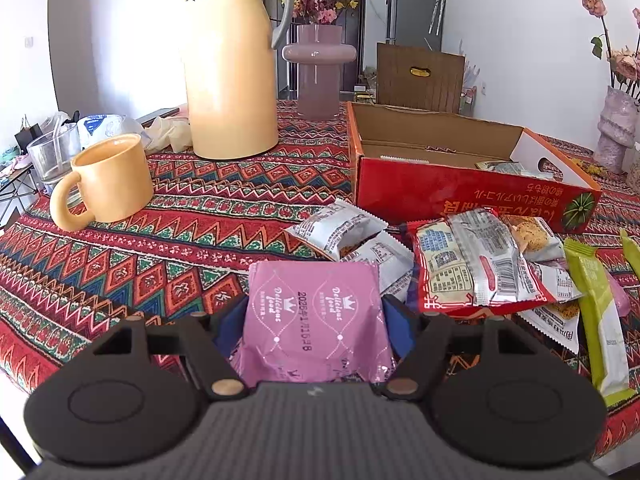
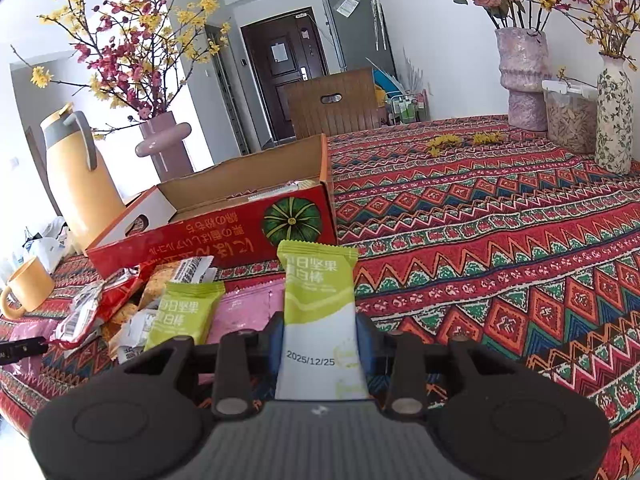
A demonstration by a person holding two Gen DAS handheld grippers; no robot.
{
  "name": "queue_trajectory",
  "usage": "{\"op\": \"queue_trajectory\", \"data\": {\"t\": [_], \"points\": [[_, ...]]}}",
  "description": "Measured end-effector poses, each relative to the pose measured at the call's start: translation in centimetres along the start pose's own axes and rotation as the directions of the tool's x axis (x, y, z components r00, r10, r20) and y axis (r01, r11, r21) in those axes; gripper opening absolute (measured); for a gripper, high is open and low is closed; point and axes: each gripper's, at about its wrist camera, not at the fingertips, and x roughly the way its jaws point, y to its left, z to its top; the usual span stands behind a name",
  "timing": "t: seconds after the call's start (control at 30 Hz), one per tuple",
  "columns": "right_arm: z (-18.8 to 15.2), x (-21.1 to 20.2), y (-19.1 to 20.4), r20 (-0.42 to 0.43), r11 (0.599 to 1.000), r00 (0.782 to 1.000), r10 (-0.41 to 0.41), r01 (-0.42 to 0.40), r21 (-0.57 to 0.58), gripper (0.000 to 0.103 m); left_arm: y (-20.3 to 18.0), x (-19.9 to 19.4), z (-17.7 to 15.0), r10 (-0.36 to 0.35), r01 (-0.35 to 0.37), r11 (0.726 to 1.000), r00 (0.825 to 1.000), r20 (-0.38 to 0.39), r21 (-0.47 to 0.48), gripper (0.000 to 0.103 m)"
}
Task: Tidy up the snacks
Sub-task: 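Carry the pink packet and green bar up over the cardboard box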
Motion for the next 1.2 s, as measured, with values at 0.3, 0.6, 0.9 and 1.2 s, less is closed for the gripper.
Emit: {"op": "queue_trajectory", "data": {"t": [0.3,0.6,0.9,1.2], "points": [[1.6,0.3,1.2,0.032,0.999,0.999,0.014,-0.013,-0.041,0.036,0.0,0.0,1.9,0.003,-0.003,1.000,0.999,0.039,0.011,0.072],[4.2,0.9,3.1,0.079,0.995,0.996,0.047,-0.040,-0.091,0.036,-1.0,0.3,4.6,-0.031,0.028,0.999,0.996,0.084,0.037,0.072],[7.5,3.0,5.7,0.105,0.987,0.991,0.087,-0.072,-0.143,0.036,-3.4,0.8,7.9,-0.098,0.089,0.992,0.988,0.117,0.084,0.072],[11.3,6.7,8.6,0.100,0.980,0.987,0.122,-0.104,-0.167,0.036,-6.9,2.4,11.2,-0.131,0.113,0.984,0.983,0.129,0.140,0.072]]}}
